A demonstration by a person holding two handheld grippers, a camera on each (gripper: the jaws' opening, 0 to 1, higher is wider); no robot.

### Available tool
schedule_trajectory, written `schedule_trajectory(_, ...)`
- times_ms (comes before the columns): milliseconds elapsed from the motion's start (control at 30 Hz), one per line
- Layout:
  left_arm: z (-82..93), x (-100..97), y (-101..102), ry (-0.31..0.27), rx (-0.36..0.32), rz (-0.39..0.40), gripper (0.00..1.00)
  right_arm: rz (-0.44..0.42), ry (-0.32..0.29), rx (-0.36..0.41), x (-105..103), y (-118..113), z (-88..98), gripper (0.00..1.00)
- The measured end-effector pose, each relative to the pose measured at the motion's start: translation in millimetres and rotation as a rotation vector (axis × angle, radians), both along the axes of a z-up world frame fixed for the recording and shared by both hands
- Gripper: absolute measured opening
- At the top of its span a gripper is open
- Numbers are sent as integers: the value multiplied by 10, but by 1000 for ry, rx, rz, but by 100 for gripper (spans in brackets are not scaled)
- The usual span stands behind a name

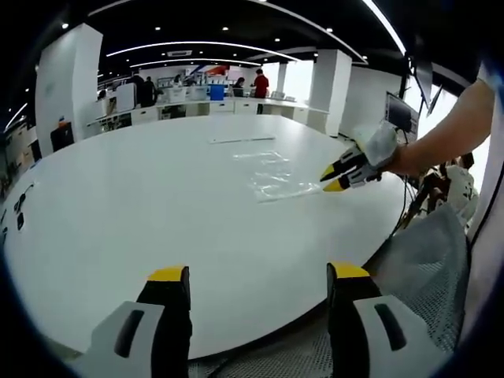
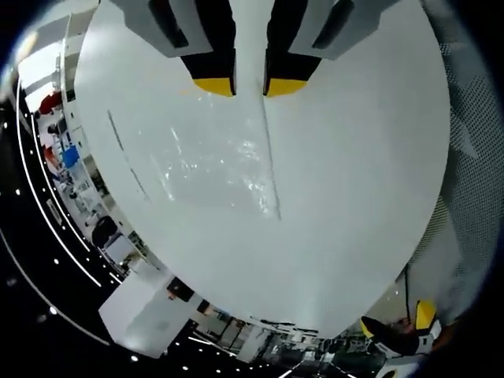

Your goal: Arrange the food packaging bags into a neat stack by flattening each bag and aligning their edges.

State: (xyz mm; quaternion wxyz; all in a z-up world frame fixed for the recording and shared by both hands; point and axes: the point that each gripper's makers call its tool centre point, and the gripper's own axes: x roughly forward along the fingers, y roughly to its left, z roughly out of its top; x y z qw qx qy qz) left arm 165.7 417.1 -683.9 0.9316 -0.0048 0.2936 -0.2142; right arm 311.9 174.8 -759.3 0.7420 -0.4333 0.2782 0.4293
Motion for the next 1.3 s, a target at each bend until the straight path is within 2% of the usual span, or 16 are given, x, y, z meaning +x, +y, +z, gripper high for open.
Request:
schedule_trajectory(433,-2,11,25,2,4,8,69,35,8,-28,28,-11,-71,8)
schedule_trajectory(533,-21,22,58,3,5,9,69,70,-5,-64,24,-32,-95,7)
schedule_trajectory(900,-36,24,51,8,5,9,69,93,-4,-106,37,-98,-158,7)
schedule_trajectory(967,-39,23,48,10,5,8,69,83,4,-94,36,-84,-159,7)
schedule_trajectory(1300,-53,17,45,17,6,7,69,126,-29,-123,89,-51,-171,6)
